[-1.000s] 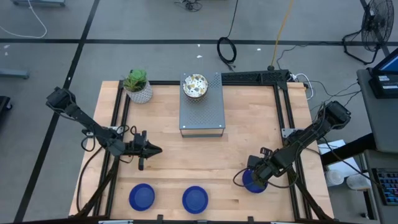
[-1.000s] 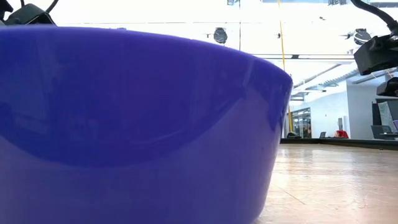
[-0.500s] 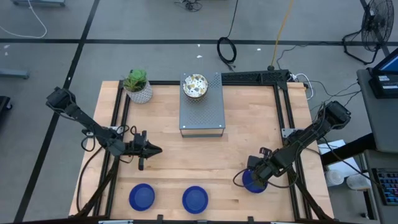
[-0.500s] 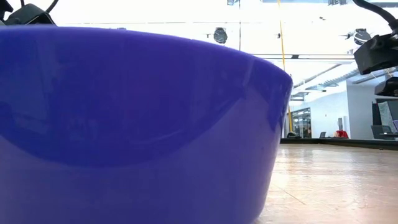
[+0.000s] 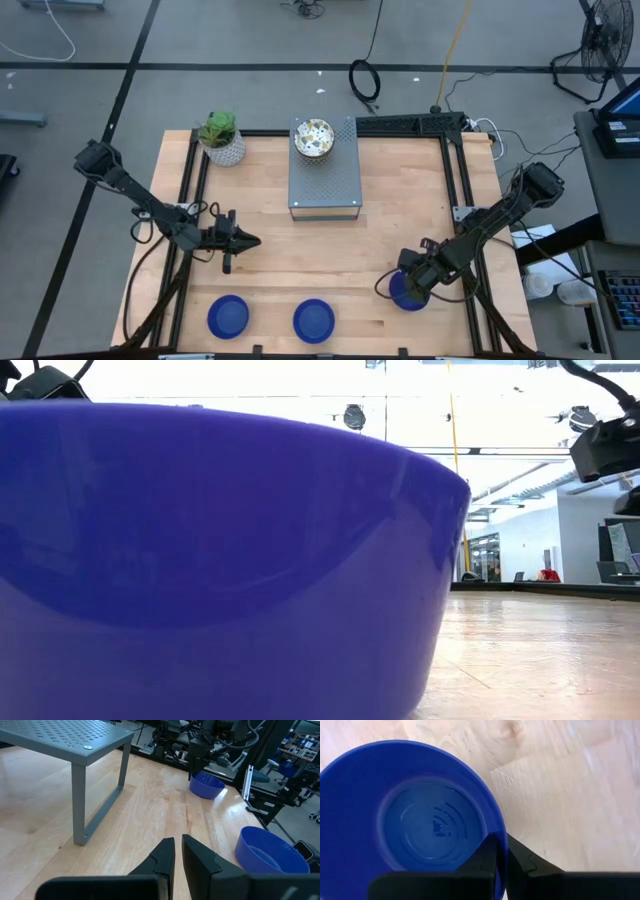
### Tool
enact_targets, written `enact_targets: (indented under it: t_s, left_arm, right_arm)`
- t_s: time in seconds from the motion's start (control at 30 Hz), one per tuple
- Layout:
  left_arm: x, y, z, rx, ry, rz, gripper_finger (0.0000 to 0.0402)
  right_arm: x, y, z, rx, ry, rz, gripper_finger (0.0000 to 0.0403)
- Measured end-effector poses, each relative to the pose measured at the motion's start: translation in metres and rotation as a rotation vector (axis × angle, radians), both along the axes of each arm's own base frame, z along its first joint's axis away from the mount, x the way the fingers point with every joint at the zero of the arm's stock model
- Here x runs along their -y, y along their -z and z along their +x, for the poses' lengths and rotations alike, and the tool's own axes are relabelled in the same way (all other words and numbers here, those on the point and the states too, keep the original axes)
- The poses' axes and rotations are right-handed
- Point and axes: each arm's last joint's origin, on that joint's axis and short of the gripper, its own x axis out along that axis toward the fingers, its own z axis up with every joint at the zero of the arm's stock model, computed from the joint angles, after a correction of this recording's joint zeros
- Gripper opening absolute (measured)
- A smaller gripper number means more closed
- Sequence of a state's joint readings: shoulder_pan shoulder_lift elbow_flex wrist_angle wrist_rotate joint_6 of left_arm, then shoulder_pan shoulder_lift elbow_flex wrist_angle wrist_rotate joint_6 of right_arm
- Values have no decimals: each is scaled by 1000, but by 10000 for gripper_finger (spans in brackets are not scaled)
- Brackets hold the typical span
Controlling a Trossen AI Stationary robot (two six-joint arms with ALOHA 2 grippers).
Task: Pick & Place Mini bowls
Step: Put the right blue bowl on the shelf
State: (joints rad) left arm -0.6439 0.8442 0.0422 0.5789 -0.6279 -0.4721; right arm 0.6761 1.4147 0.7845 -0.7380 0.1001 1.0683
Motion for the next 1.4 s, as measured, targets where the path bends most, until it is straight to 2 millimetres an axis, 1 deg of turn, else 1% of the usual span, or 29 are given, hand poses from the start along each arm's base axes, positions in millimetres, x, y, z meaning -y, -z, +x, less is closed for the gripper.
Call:
enact_targets:
  t_s: [0.1,0.2,0.43,0.67,1.0,1.4]
  left_arm:
    - [0,0,0,0,0,0,37]
    - [0,0,0,0,0,0,37]
    - [0,0,0,0,0,0,37]
    - [0,0,0,0,0,0,37]
    - [0,0,0,0,0,0,37]
    - [0,0,0,0,0,0,37]
  right_arm:
    - [0,0,0,0,62,10,4]
    - [0,0,0,0,67,10,4]
    - [0,0,0,7,25,-4,4]
    - [1,-1,4,68,-36,-59,4]
    - [-1,-4,19,201,-134,-37,3]
    - [7,-8,37,313,-185,-50,3]
